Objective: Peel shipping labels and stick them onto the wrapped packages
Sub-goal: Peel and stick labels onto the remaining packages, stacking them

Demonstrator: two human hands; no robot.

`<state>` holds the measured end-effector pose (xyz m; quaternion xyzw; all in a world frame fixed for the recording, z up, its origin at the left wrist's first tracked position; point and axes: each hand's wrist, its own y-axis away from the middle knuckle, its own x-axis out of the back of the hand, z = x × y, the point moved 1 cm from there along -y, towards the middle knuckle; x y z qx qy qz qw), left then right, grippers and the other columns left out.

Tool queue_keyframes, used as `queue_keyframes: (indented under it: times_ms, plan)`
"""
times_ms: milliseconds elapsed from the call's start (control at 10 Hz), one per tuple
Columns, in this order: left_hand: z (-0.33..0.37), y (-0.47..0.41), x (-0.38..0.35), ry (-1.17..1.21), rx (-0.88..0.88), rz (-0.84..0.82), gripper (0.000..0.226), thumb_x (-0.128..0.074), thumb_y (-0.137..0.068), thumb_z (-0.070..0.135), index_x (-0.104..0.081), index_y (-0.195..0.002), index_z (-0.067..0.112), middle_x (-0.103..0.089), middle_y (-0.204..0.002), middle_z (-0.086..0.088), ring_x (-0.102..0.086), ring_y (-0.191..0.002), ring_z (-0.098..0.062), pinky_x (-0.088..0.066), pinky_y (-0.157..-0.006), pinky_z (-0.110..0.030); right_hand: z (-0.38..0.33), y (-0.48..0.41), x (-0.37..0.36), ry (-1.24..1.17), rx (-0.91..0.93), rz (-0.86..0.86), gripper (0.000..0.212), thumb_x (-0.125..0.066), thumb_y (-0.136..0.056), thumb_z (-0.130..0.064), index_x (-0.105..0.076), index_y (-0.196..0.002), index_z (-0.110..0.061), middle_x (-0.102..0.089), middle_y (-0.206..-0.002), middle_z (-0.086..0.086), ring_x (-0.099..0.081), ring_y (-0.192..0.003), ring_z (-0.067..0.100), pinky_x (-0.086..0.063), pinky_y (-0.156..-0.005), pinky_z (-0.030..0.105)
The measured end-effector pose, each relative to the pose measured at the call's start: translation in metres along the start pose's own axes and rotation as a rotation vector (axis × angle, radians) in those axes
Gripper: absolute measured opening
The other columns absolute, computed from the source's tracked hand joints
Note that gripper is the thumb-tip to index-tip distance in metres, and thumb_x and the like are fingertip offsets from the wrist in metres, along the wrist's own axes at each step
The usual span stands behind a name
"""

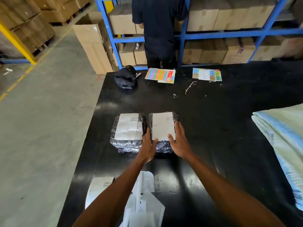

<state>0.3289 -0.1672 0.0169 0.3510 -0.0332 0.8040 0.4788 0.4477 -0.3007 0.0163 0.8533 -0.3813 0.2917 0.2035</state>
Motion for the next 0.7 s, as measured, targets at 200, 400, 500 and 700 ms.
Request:
queue_keyframes:
  times_ms: [200,400,500,700]
  plan:
    - [0.004,0.002,-0.003,0.030,-0.033,0.003,0.069,-0.035,-0.108,0.036,0.006,-0.160,0.018,-0.005,-0.169,-0.005,-0.015,-0.154,-0.019,-0.014,-0.118,-0.026,0.006,-0.005,-0.010,0.073,-0.013,0.020,0.072,-0.040,-0.107,-0.036,0.004,-0.162,-0.021,0.010,-0.170,-0.002,-0.036,-0.147,0.028,-0.046,-0.102,0.043]
    - [-0.026,-0.018,-0.013,0.068,-0.070,-0.004,0.073,-0.028,-0.098,0.064,0.010,-0.156,0.040,-0.022,-0.165,-0.006,-0.045,-0.139,-0.030,-0.040,-0.114,-0.053,0.001,-0.004,-0.008,0.090,-0.013,0.005,0.072,-0.039,-0.107,-0.036,0.005,-0.162,-0.020,0.010,-0.170,0.001,-0.032,-0.150,0.029,-0.047,-0.105,0.046]
    - [-0.018,-0.013,-0.014,0.058,-0.045,-0.009,0.069,-0.033,-0.103,0.050,0.005,-0.158,0.034,-0.040,-0.157,-0.008,-0.056,-0.128,-0.026,-0.043,-0.111,-0.052,0.002,-0.003,0.003,0.074,-0.065,-0.088,0.075,-0.040,-0.107,-0.040,0.009,-0.161,-0.025,0.016,-0.169,-0.001,-0.027,-0.152,0.030,-0.039,-0.114,0.049]
    - [0.003,0.052,-0.006,0.081,-0.023,0.033,0.068,-0.033,-0.102,0.057,-0.015,-0.160,0.025,-0.035,-0.160,0.000,-0.037,-0.145,-0.023,-0.033,-0.119,-0.048,0.031,0.071,0.011,0.056,-0.039,-0.063,0.069,-0.034,-0.103,-0.057,-0.017,-0.161,-0.024,-0.013,-0.170,0.001,-0.016,-0.156,0.019,-0.016,-0.124,0.054]
